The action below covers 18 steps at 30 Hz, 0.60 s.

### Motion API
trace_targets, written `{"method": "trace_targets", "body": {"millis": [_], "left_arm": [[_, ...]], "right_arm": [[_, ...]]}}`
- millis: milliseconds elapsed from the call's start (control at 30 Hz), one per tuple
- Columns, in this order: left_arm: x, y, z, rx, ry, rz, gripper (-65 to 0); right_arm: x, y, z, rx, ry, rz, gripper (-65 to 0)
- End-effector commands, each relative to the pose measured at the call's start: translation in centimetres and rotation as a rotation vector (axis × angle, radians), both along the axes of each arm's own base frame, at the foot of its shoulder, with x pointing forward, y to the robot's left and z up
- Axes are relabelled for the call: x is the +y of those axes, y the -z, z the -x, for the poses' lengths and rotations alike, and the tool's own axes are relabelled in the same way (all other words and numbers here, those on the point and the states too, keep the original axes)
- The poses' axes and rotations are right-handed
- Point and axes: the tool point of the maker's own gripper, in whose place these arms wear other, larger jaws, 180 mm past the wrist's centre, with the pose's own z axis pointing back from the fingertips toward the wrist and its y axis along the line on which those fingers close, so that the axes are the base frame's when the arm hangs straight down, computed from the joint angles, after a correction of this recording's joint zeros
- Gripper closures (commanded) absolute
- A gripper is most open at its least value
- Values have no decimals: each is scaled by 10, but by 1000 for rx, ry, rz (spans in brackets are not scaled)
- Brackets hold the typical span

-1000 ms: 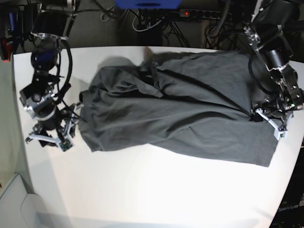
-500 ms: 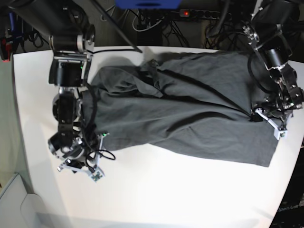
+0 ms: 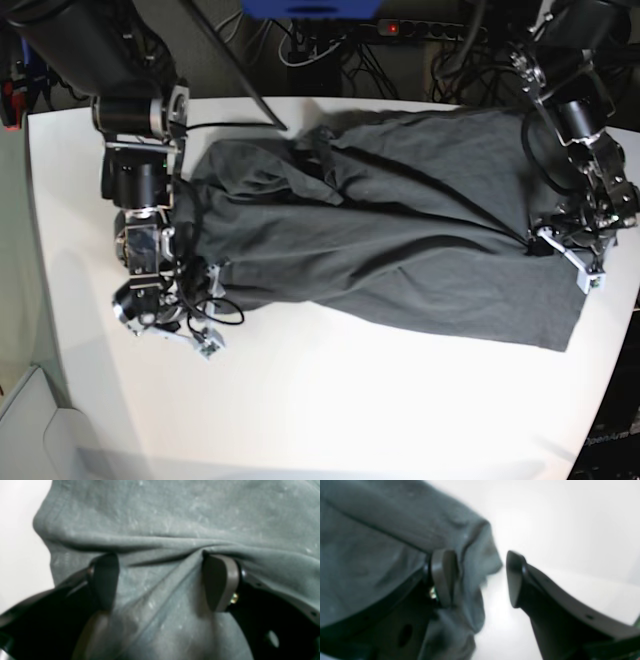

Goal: Layout the t-shirt on the table in an organized manner, then fold the t-shirt properly

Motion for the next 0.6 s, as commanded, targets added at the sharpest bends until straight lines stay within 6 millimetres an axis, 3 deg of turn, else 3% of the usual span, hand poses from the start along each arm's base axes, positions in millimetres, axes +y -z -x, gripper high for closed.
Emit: {"method": "trace_targets", "body": {"millis": [0,100,267,433,567], "left_arm": [[-10,23,26,138,18,19,-512],[-14,24,25,137,20,26,-512],[-15,25,25,137,21,27,-512],[-15,25,25,137,21,27,-512],[-15,24,24,134,21,27,-512]], "right_arm": [[-5,-17,-14,-39,8,10,-328],[-7,-9,-6,-21,9,16,-274],[-18,-31,-8,-110,19,50,0],[-29,-98,0,-332,36,123,0],[-28,-145,26,-493,35,164,0]]}}
